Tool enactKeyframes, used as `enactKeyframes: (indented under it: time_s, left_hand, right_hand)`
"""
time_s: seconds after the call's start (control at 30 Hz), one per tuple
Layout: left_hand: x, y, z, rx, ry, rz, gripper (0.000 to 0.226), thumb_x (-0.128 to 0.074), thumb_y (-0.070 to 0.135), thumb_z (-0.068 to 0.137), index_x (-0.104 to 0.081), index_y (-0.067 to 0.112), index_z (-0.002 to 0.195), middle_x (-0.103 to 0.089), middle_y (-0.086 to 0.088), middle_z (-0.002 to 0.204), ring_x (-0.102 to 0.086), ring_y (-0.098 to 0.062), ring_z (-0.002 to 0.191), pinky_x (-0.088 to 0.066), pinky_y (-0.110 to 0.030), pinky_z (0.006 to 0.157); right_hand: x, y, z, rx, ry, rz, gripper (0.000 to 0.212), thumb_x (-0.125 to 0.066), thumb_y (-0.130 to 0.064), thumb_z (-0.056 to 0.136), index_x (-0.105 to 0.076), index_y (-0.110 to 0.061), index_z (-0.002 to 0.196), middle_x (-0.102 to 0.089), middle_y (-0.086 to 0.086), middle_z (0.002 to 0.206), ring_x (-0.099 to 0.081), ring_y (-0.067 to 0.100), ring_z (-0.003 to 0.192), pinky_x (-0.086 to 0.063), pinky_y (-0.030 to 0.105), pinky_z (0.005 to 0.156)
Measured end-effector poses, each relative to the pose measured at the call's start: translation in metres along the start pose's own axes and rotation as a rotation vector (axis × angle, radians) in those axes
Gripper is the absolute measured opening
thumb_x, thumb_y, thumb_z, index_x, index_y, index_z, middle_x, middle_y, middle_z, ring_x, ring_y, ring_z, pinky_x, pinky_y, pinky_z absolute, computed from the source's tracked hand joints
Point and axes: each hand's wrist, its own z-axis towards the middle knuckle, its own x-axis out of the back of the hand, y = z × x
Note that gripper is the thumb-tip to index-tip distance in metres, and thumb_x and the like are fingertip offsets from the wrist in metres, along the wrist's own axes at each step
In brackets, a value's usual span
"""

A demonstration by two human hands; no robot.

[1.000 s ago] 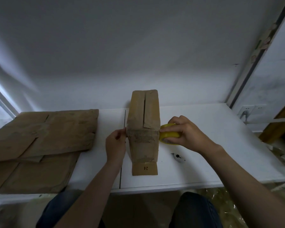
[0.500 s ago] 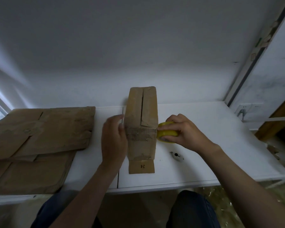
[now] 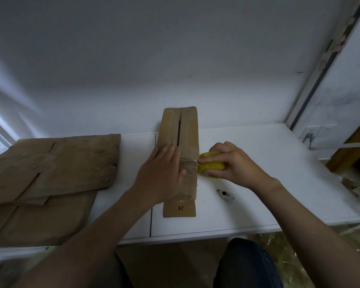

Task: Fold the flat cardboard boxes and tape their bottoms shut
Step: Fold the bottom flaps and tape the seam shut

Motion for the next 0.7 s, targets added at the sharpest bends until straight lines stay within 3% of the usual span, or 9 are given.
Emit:
enactKeyframes:
  time_s: [0.2,0.33,0.43,0.57,0.63,0.7]
  left_hand:
    - [0.002,-0.039,0.003,0.075,-0.162,-0.253,0.088,-0.011,0.068,0.094,0.006,0.014,0.161,0.015,0.0,0.168,0.014,-0.009,0.153,0.0,-0.041,0.126]
    - [-0.011,-0.041,0.012,0.148,-0.038,-0.458,0.082,-0.013,0.065,0.096,0.004,0.018,0.161,0.011,0.005,0.168,0.009,-0.008,0.154,-0.007,-0.051,0.126]
    - [-0.025,-0.043,0.015,0.121,0.095,-0.634,0.081,-0.016,0.07,0.098,0.004,0.023,0.161,0.008,0.01,0.168,0.004,-0.007,0.154,-0.016,-0.055,0.124]
    - [-0.036,-0.049,0.018,0.071,0.143,-0.605,0.089,-0.015,0.076,0.091,-0.006,0.021,0.161,0.001,0.011,0.169,0.004,-0.007,0.154,-0.021,-0.054,0.123]
    - [-0.036,-0.051,0.018,0.072,0.145,-0.594,0.098,-0.012,0.083,0.087,-0.011,0.02,0.161,-0.002,0.01,0.169,0.0,-0.008,0.154,-0.023,-0.049,0.123]
    - [-0.037,-0.053,0.018,0.078,0.147,-0.605,0.101,-0.014,0.087,0.085,-0.016,0.02,0.161,-0.006,0.01,0.168,-0.012,-0.01,0.153,-0.029,-0.044,0.121]
  right_hand:
    - [-0.001,0.001,0.003,-0.019,-0.011,0.03,0.039,-0.081,-0.039,0.082,-0.072,-0.039,0.12,-0.061,-0.009,0.108,-0.051,0.017,0.091,-0.046,0.027,0.08]
    - [0.001,0.0,0.0,-0.035,-0.048,0.058,0.039,-0.073,-0.05,0.086,-0.071,-0.038,0.123,-0.061,-0.009,0.111,-0.055,0.018,0.096,-0.049,0.034,0.084]
    - [0.008,-0.009,0.001,-0.086,-0.08,0.059,0.043,-0.052,-0.063,0.095,-0.07,-0.037,0.124,-0.062,-0.012,0.113,-0.057,0.014,0.102,-0.049,0.034,0.088]
    - [0.015,-0.041,0.023,-0.198,-0.034,-0.147,0.057,-0.025,-0.075,0.095,-0.055,-0.049,0.136,-0.063,-0.019,0.112,-0.058,0.011,0.104,-0.045,0.032,0.076]
    - [0.007,-0.059,0.04,-0.27,-0.059,-0.297,0.061,-0.023,-0.081,0.09,-0.049,-0.053,0.137,-0.062,-0.016,0.113,-0.06,0.014,0.103,-0.042,0.032,0.07]
    - [-0.005,-0.07,0.054,-0.297,-0.104,-0.455,0.064,-0.025,-0.086,0.085,-0.057,-0.05,0.127,-0.059,-0.009,0.11,-0.064,0.02,0.098,-0.045,0.033,0.068]
